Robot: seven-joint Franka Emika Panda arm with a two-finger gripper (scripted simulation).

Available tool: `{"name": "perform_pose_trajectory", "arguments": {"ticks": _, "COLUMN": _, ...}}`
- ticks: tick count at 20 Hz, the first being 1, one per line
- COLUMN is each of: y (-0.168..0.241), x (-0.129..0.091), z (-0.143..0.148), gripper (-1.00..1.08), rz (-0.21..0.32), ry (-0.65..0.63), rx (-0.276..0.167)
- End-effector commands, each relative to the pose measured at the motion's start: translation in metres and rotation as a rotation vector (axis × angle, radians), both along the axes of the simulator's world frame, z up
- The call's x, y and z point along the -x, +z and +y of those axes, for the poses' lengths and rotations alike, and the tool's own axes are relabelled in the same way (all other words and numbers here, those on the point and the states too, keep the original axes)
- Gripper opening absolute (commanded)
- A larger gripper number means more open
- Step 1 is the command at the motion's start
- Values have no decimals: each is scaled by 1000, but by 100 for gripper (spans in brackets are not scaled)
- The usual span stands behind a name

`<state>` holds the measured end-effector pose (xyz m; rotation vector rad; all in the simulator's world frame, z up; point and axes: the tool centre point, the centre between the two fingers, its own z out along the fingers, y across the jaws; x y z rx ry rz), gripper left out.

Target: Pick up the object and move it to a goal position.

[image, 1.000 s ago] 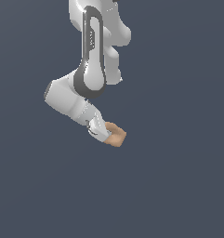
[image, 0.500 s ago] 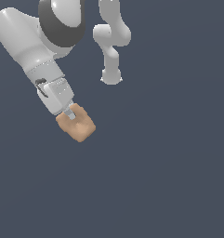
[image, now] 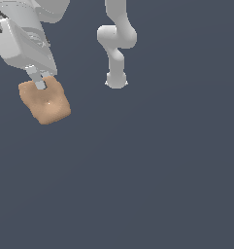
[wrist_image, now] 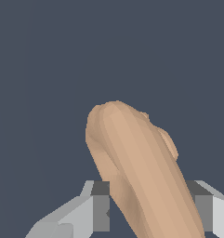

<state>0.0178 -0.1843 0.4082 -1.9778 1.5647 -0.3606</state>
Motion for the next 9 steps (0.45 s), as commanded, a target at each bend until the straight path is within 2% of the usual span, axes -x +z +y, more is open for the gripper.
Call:
{"name": "perform_pose_trajectory", "arguments": {"ticks": 1, "y": 16, "x": 4, "z": -6, "gripper": -100, "rz": -24, "ry": -18, "rx": 22}}
{"name": "perform_pose_trajectory", "arguments": {"ticks": 9, "y": 31, "x": 8, "z": -10, "gripper": -100, "rz": -44, "ry": -34, "rx": 45}}
